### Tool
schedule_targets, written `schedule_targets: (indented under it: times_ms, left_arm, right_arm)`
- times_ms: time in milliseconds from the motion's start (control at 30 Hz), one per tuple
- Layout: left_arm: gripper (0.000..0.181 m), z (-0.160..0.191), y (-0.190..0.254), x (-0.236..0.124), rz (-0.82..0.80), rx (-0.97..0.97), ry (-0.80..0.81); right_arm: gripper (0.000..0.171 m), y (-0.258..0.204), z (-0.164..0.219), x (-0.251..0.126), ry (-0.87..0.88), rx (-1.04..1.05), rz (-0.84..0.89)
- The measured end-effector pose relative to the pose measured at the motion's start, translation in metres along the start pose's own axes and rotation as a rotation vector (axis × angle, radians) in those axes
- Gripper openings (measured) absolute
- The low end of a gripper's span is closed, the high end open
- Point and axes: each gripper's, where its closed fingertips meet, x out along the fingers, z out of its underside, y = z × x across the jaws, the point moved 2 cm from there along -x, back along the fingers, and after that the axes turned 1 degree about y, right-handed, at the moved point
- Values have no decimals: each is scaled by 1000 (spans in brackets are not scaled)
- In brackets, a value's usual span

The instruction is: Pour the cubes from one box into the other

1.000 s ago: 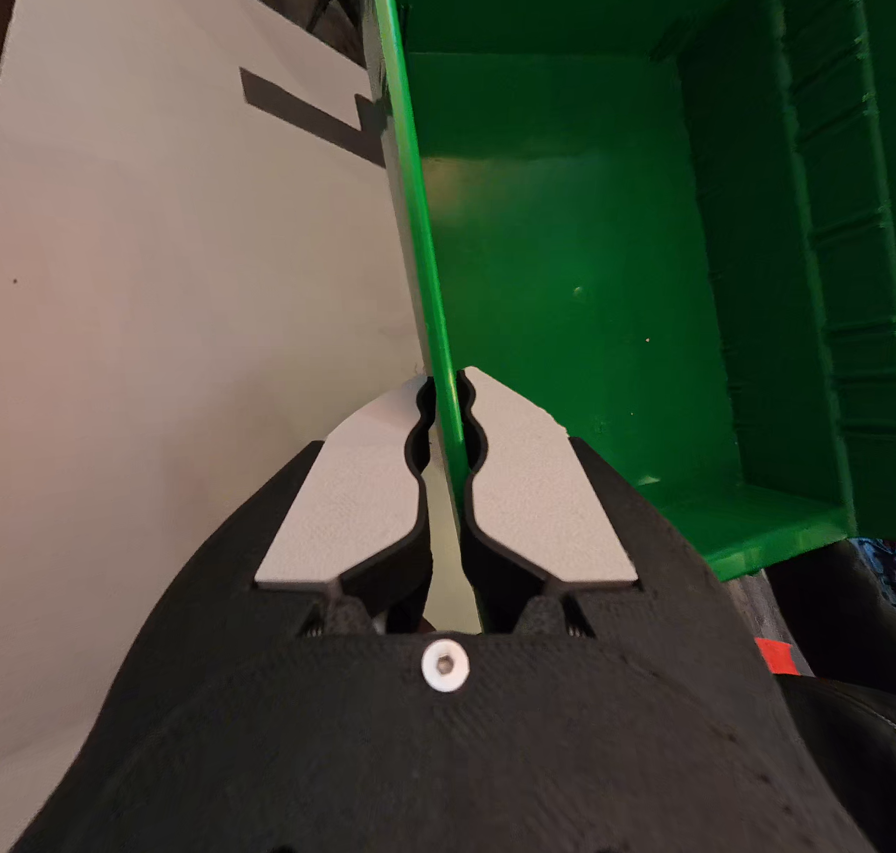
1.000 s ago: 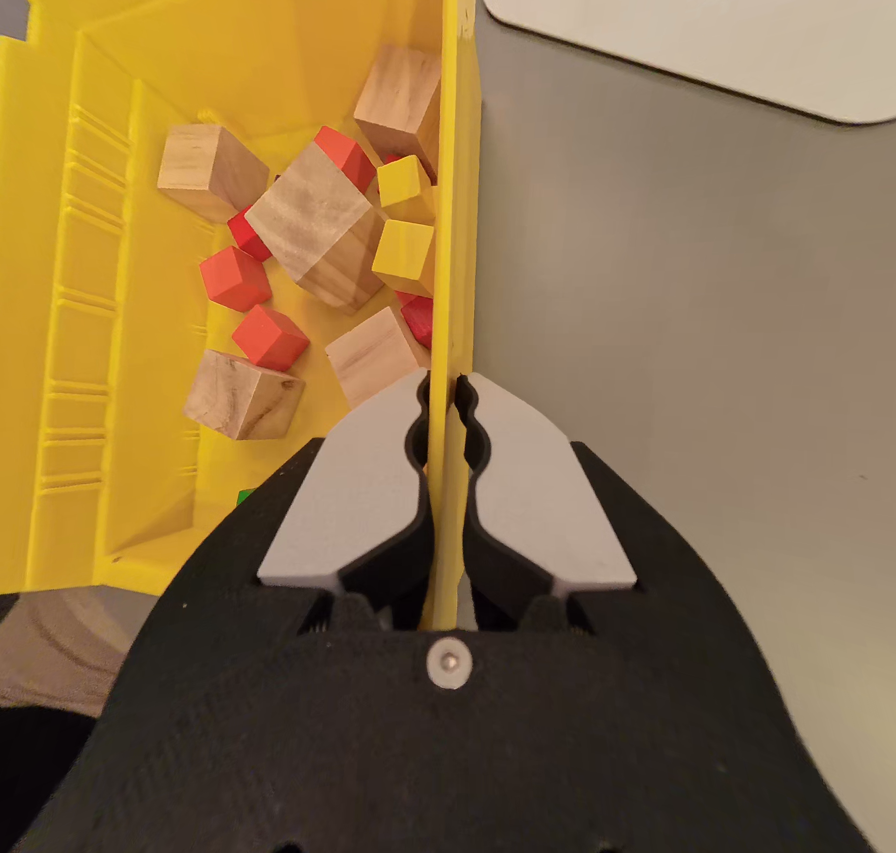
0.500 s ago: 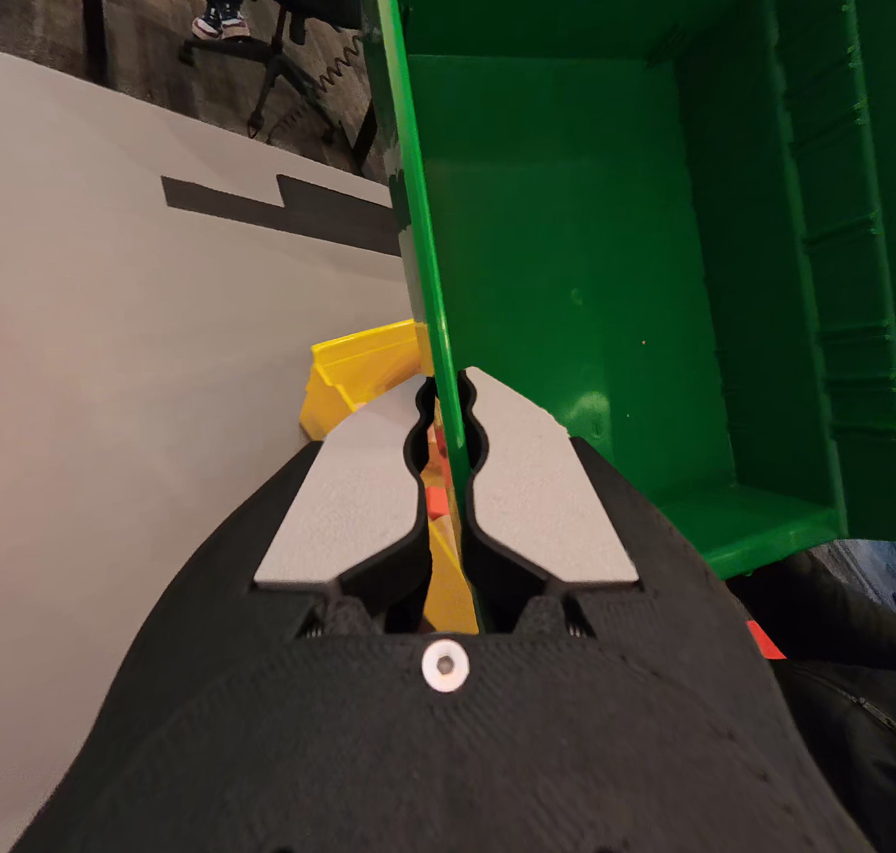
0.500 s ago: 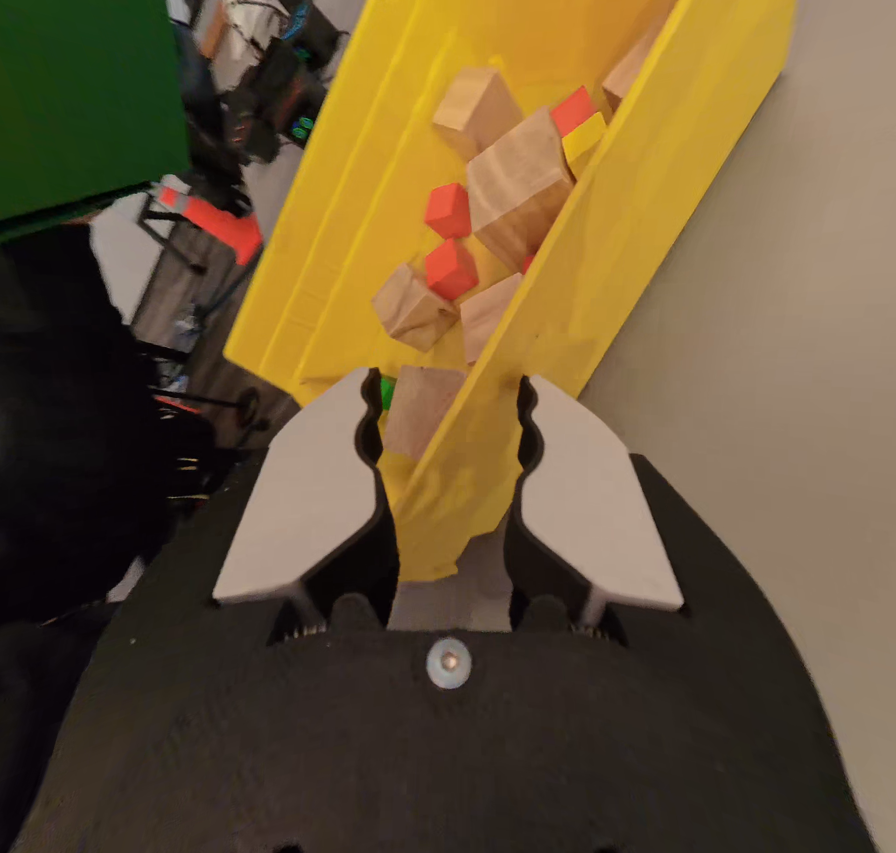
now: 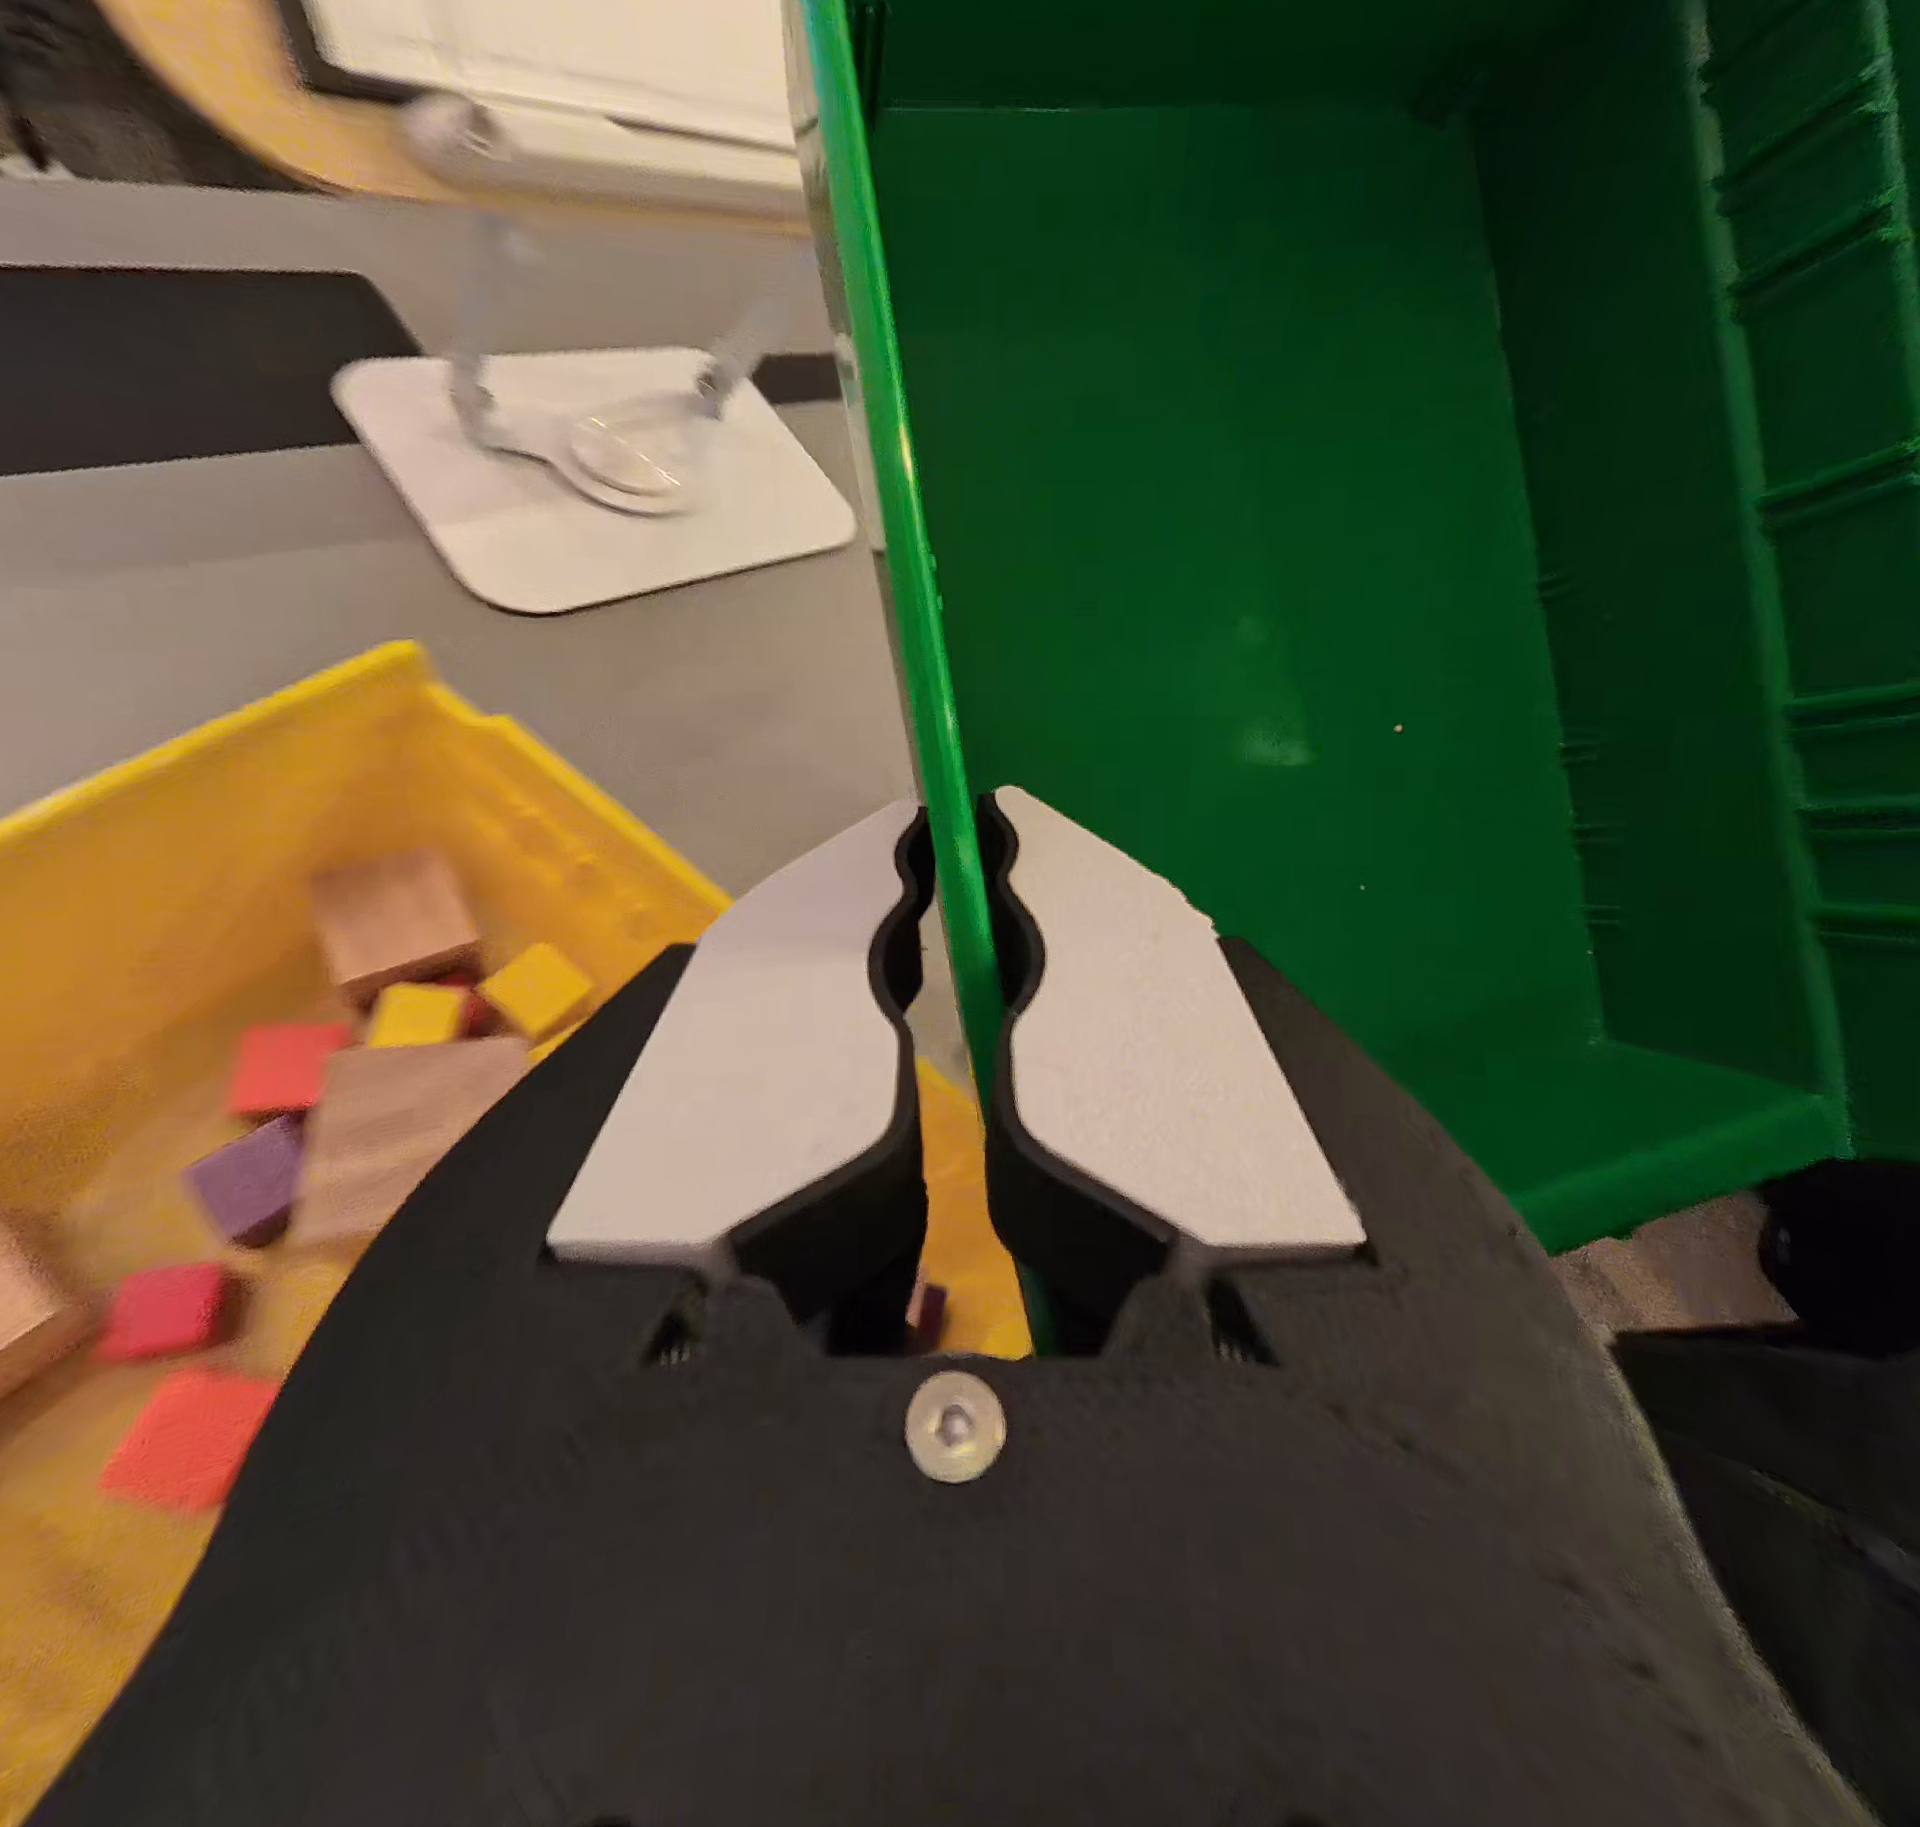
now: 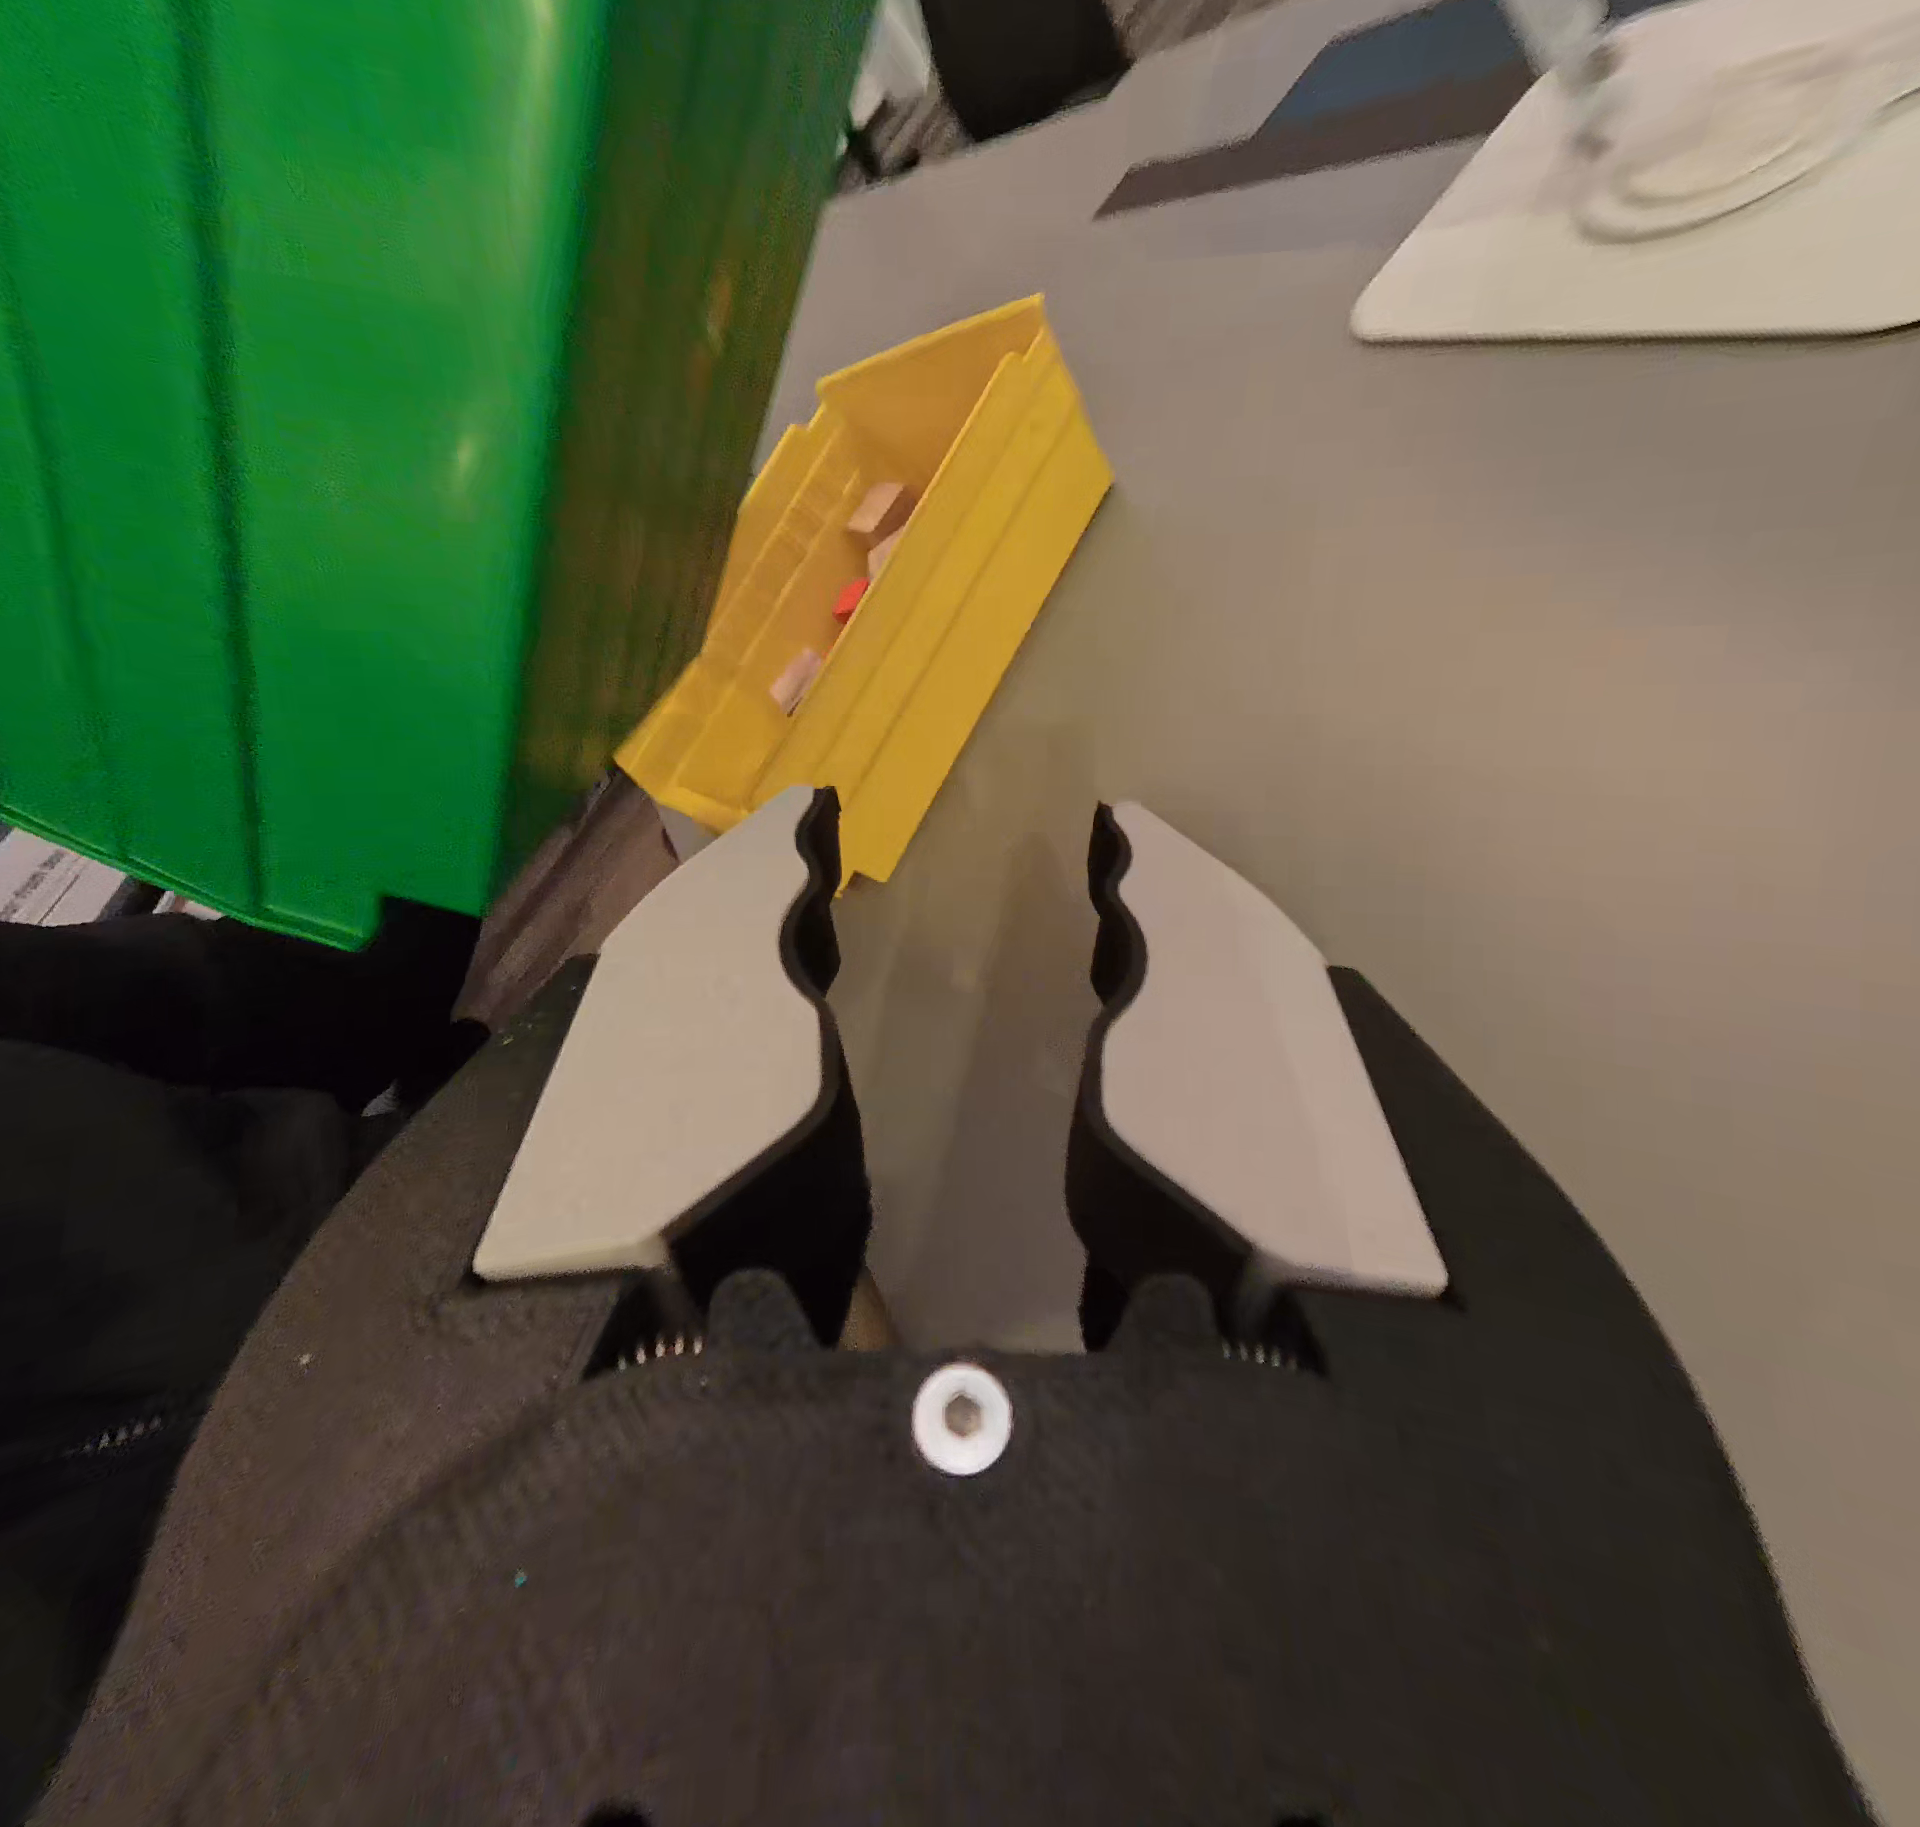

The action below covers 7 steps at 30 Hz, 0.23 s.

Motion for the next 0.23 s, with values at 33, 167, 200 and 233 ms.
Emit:
schedule_targets:
  times_ms: [33, 167, 200, 233]
  left_arm:
    - [8, 5, 12, 17, 8, 15, -27]
    - [8, 25, 51, 79, -16, 136, -129]
    - [8, 32, 58, 93, -33, 162, -155]
    - [8, 39, 64, 105, -41, 179, -174]
  right_arm:
    - [41, 4, 0, -19, 35, -12, 25]
    - [40, 26, 6, -80, 182, -15, 137]
    - [41, 31, 8, -91, 226, -1, 156]
    - [40, 34, 10, -99, 260, 11, 160]
